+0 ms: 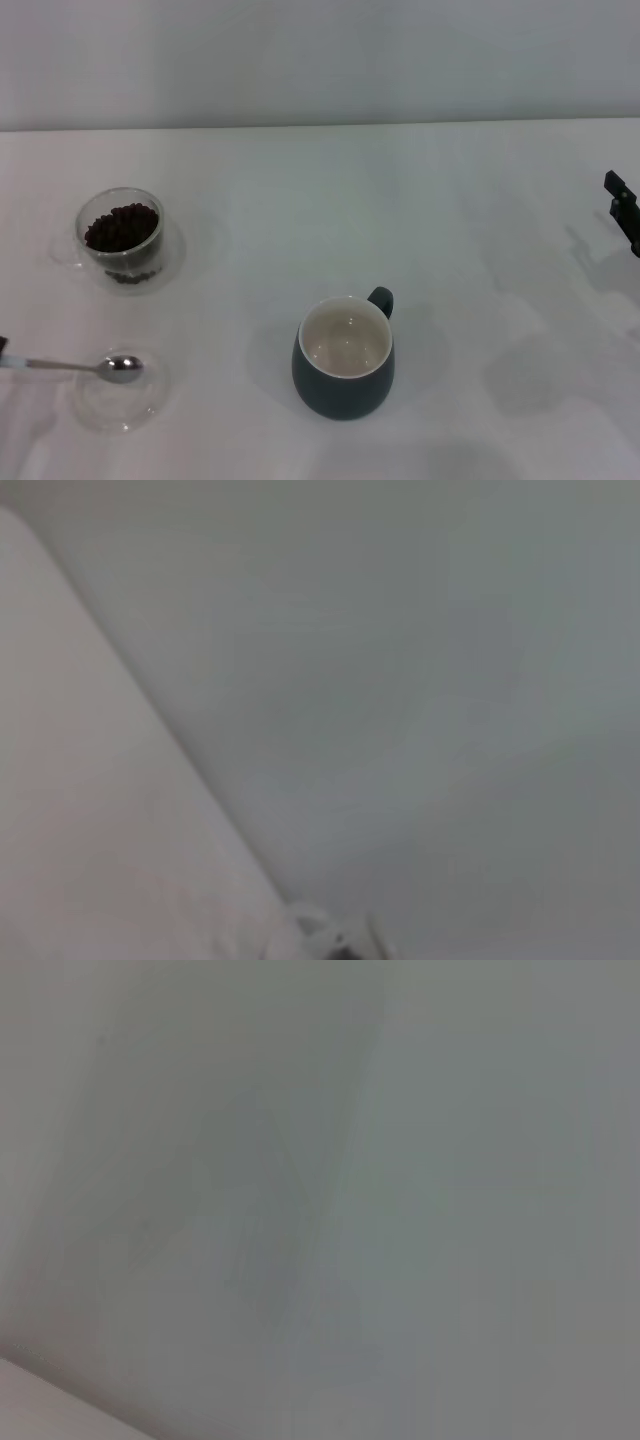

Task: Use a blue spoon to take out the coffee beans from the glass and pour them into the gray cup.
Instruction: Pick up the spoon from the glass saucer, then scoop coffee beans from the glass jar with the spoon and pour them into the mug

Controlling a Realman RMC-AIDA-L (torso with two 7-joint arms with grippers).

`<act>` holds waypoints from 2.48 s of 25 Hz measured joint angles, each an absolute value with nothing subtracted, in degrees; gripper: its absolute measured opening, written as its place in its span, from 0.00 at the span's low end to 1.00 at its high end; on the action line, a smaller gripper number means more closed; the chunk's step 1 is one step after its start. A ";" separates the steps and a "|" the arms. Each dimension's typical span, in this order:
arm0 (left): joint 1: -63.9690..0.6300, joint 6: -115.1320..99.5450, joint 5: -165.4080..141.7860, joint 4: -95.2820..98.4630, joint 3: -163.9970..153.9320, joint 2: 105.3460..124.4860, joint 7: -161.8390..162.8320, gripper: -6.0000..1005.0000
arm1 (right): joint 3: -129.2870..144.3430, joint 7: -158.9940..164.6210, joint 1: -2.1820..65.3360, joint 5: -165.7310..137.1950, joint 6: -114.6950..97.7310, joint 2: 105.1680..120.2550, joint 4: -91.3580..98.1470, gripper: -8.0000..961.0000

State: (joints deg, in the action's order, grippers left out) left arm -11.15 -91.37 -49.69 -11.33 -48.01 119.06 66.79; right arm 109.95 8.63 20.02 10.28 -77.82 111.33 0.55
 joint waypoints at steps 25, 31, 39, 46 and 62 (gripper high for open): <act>-12.78 -86.65 -55.30 17.15 -49.50 110.66 91.03 0.13 | 110.05 6.44 21.93 9.79 -76.37 113.05 0.88 0.49; -14.41 -80.98 -58.61 19.99 -49.44 108.81 94.86 0.14 | 110.04 4.85 22.23 9.78 -76.36 113.88 0.88 0.49; -17.06 -76.01 -61.80 20.46 -49.51 106.82 98.15 0.14 | 110.29 4.55 22.35 9.76 -76.28 114.55 0.98 0.49; -24.36 -67.88 -69.15 20.57 -49.56 106.55 102.63 0.13 | 110.39 3.90 22.63 9.75 -76.28 114.87 0.98 0.49; -33.81 -55.55 -86.29 23.96 -49.50 106.74 112.76 0.13 | 110.58 4.03 22.75 9.66 -74.55 115.05 3.05 0.49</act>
